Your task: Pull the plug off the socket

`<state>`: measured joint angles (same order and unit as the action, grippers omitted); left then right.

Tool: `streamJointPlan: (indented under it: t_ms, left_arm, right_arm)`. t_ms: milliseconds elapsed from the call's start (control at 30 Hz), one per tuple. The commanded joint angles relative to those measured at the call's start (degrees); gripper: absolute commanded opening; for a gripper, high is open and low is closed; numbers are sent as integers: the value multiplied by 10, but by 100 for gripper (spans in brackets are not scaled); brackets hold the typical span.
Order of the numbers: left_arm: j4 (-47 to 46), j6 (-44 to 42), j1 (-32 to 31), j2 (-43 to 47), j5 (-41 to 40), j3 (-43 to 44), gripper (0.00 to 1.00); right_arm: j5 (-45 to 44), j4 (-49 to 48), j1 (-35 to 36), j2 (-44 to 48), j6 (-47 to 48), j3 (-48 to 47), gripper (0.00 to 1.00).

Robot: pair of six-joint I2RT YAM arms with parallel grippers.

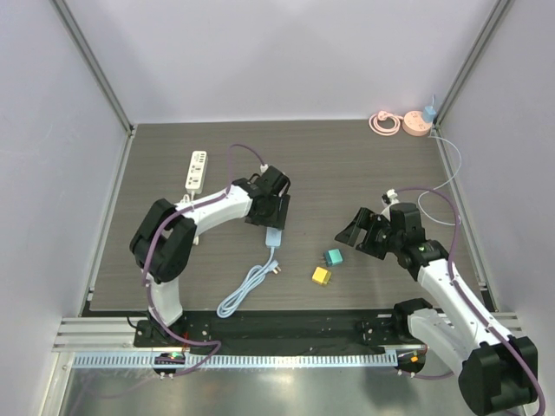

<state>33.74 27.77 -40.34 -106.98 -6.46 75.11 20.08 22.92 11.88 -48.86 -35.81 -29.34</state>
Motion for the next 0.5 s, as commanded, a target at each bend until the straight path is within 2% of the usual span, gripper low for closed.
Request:
streamJointPlan:
  t_ms: [0, 100, 167, 233, 267, 367, 467]
  left_arm:
    - [-13, -4, -2, -7, -43, 8, 62]
    - [-22, 3, -2, -15, -44, -1, 50]
    - [-24, 4, -1, -19, -50, 2, 45]
    - [-9, 0, -1, -29, -55, 13, 44]
    - [-1, -2, -1, -32, -55, 27, 46]
    - [12, -1, -2, -17, -62, 29, 67]
    - [8, 10, -2, 17, -56, 29, 75]
  right_arm:
    - [8, 9, 1, 13, 33, 2, 87]
    - [9, 5, 8, 26, 34, 6, 87]
    - [10, 1, 10, 34, 36, 6, 87]
    - [22, -4, 12, 38, 40, 8, 87]
    - [28, -6, 12, 40, 43, 8, 87]
    - [49, -11, 12, 42, 46, 9, 87]
    - [65, -17, 12, 52, 48, 14, 87]
